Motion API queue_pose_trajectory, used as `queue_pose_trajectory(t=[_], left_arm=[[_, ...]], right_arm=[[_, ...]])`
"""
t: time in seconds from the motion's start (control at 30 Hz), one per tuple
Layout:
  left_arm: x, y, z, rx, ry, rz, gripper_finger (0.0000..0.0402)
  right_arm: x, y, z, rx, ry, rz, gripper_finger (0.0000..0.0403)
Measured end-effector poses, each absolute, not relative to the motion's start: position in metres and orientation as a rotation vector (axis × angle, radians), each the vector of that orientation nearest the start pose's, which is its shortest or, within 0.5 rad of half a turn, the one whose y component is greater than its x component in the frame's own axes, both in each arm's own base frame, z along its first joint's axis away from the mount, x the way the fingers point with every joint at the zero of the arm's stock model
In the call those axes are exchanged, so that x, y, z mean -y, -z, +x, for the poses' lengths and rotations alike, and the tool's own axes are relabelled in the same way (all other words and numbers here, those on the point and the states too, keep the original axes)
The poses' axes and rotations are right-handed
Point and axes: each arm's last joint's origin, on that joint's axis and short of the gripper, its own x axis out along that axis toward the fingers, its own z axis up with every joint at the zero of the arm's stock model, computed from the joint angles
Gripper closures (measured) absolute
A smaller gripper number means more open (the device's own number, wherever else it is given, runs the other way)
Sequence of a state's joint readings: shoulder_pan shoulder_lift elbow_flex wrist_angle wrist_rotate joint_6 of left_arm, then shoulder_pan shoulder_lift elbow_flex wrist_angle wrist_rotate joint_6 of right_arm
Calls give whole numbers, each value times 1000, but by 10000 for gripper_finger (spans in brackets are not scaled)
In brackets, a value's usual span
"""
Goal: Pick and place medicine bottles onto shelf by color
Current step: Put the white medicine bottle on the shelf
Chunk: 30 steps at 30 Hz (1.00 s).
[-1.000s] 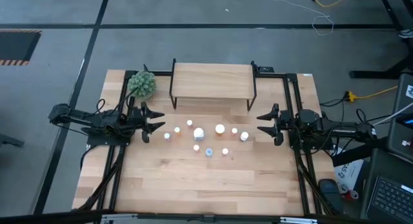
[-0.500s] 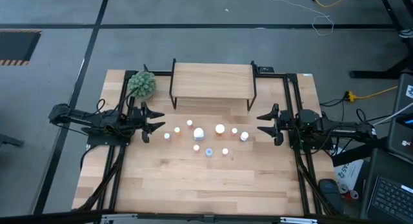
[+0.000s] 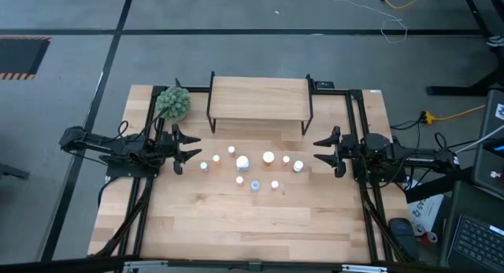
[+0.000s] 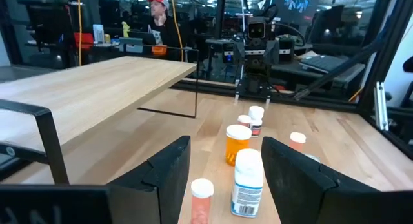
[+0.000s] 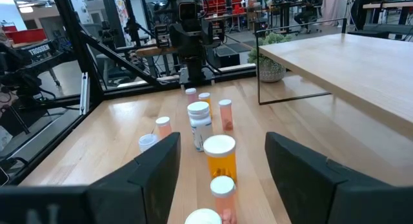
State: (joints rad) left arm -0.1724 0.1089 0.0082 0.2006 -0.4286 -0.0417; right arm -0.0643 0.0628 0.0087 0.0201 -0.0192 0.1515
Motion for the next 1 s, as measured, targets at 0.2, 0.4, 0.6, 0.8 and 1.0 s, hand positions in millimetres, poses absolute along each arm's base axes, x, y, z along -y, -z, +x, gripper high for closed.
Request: queue_pose_trajectory(t=[0.2, 0.4, 0.6, 0.8, 1.0], left_arm=[[5, -177, 102, 99, -255, -61, 215], [5, -180, 101, 134, -253, -68, 215], [5, -187, 100, 233, -230, -305, 215], [5, -189, 99, 246, -254, -244, 215], [4, -189, 99, 243, -273, -218, 215]], right_arm=[[6, -166, 101, 4, 45, 404, 173], [6, -169, 101, 36, 37, 528, 173], [6, -180, 100, 143, 0, 537, 173], [5, -195, 97, 298, -39, 493, 173], [5, -197, 97, 318, -44, 500, 173]])
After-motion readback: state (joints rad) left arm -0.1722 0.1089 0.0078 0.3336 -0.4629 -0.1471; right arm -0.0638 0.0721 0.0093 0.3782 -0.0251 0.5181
